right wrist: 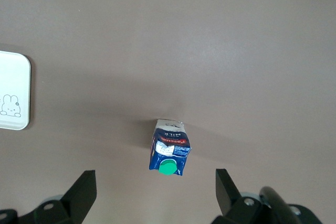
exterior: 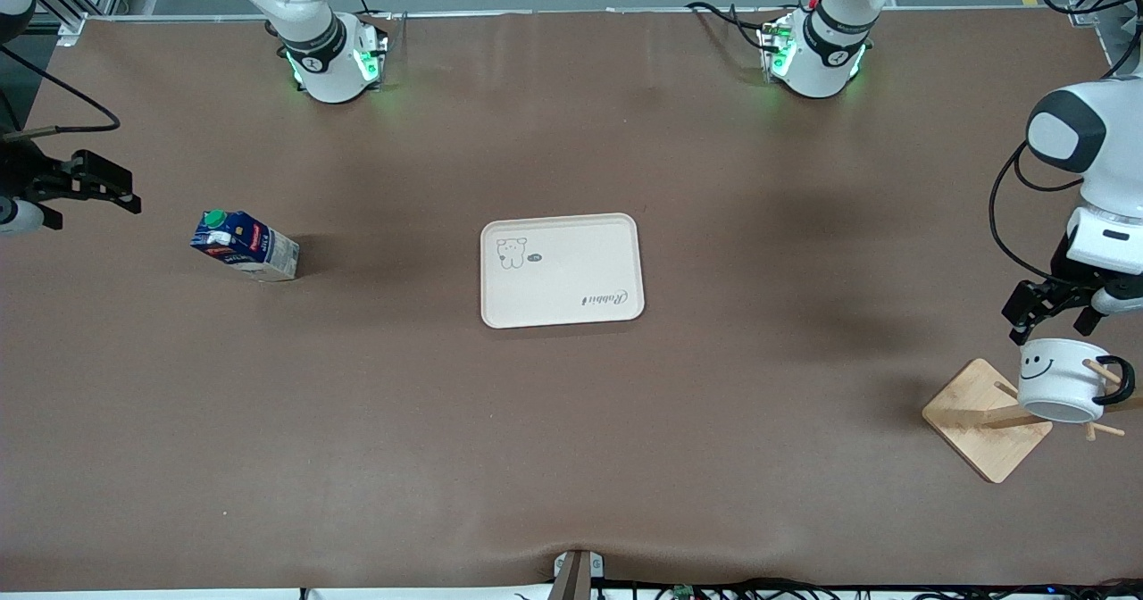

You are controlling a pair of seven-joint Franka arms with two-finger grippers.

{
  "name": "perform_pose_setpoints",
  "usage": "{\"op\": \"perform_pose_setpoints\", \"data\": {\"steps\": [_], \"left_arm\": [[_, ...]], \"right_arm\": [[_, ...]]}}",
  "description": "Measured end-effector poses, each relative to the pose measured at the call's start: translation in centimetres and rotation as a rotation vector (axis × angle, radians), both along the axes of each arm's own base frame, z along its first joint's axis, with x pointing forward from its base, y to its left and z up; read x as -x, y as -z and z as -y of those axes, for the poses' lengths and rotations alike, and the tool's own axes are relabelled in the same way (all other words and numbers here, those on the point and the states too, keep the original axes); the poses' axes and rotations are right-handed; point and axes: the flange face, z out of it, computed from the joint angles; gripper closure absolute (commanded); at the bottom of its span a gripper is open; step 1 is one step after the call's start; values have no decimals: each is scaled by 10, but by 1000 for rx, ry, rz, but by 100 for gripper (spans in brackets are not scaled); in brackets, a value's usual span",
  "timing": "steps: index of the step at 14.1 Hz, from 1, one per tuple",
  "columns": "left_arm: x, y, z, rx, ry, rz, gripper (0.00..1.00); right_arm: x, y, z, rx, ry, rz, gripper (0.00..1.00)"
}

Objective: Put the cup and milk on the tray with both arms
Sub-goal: 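Grasp the mug rim with the left gripper while the right gripper grasps the milk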

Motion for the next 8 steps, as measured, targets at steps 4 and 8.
{"op": "perform_pose_setpoints", "data": {"steps": [4, 8], "left_arm": [[-4, 0, 1, -4, 10, 7, 73], [-6, -3, 6, -19, 41, 11, 100]], "right_arm": [[-1, -6, 0, 1, 0, 12, 0], [-8, 11, 1, -2, 0, -21, 0]]}}
